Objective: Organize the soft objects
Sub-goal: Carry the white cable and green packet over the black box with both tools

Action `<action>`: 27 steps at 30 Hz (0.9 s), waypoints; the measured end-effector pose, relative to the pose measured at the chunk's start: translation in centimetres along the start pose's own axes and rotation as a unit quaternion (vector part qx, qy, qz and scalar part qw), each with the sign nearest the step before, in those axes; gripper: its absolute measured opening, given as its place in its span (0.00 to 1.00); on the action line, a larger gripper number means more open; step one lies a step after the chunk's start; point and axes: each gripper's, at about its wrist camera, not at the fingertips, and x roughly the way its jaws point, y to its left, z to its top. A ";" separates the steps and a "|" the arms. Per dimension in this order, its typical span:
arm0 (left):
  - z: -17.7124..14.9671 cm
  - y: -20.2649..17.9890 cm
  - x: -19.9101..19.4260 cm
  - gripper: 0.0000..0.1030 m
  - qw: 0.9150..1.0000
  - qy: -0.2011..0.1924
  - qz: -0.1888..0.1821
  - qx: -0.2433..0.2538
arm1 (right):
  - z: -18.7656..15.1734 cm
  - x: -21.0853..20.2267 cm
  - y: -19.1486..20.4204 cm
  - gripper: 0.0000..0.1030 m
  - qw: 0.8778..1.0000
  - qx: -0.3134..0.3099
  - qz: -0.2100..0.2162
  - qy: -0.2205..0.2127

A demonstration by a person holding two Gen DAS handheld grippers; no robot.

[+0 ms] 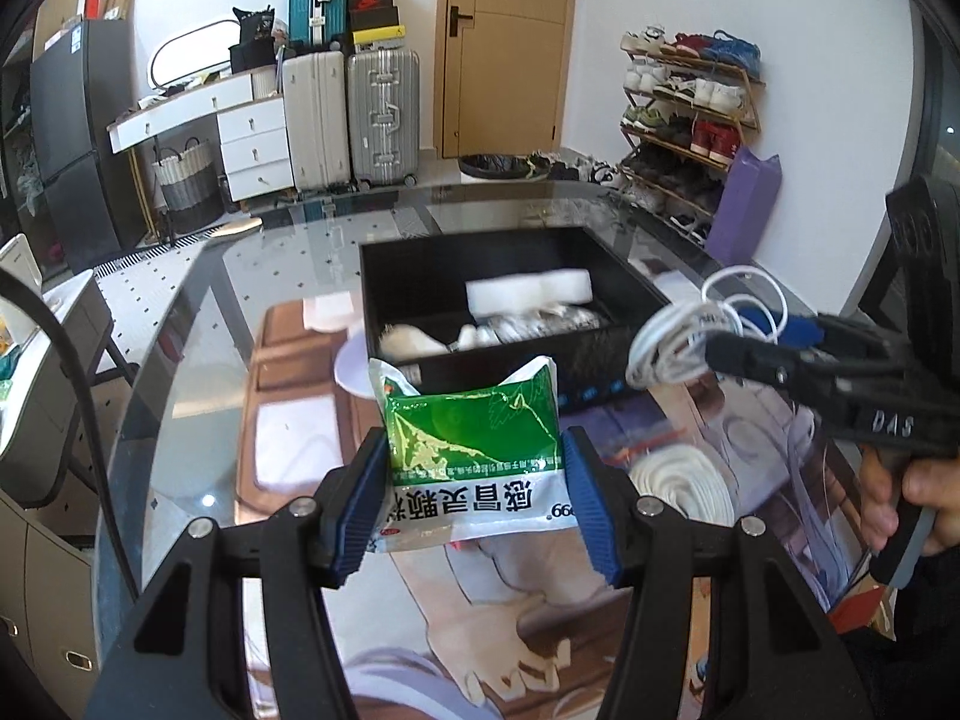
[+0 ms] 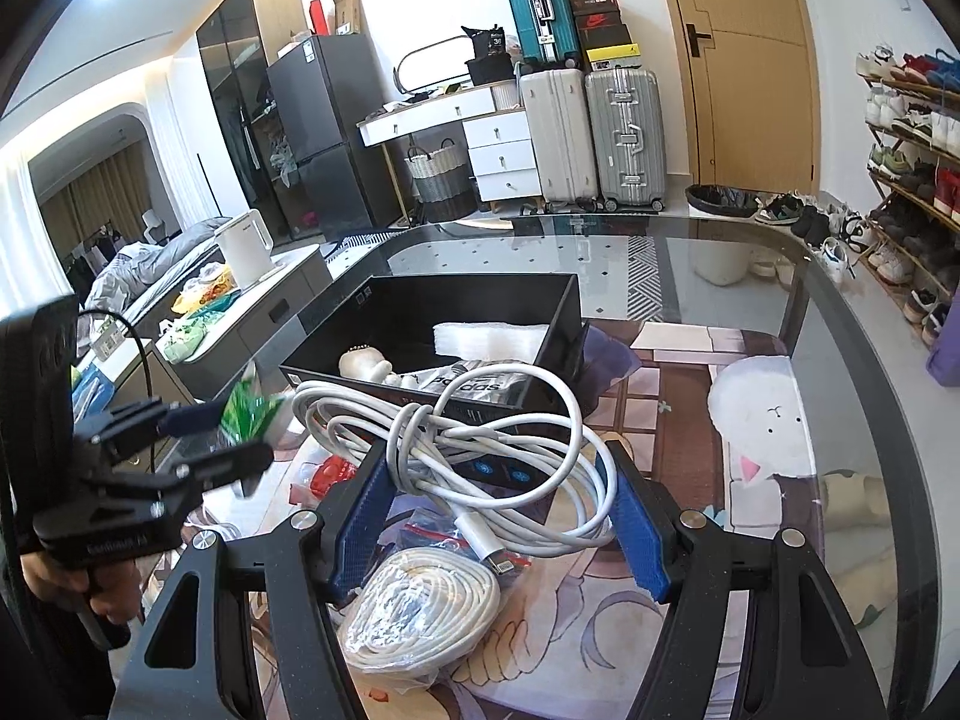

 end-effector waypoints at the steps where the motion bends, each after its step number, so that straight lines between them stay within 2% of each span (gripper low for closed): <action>1: 0.1 0.1 0.0 0.55 1.000 -0.002 0.001 -0.002 | 0.1 0.0 0.1 0.67 1.000 -0.001 -0.001 0.001; 14: 3.4 1.2 1.2 0.55 1.000 -0.019 0.007 -0.006 | 2.5 0.3 0.9 0.67 0.999 -0.015 -0.037 -0.010; 22: 4.8 1.4 2.1 0.55 1.000 -0.021 0.009 -0.001 | 3.7 1.2 1.8 0.67 0.997 -0.044 -0.064 -0.011; 27: 5.6 1.8 2.7 0.55 1.000 -0.018 0.010 -0.001 | 4.0 2.1 2.1 0.67 0.997 -0.050 -0.061 -0.005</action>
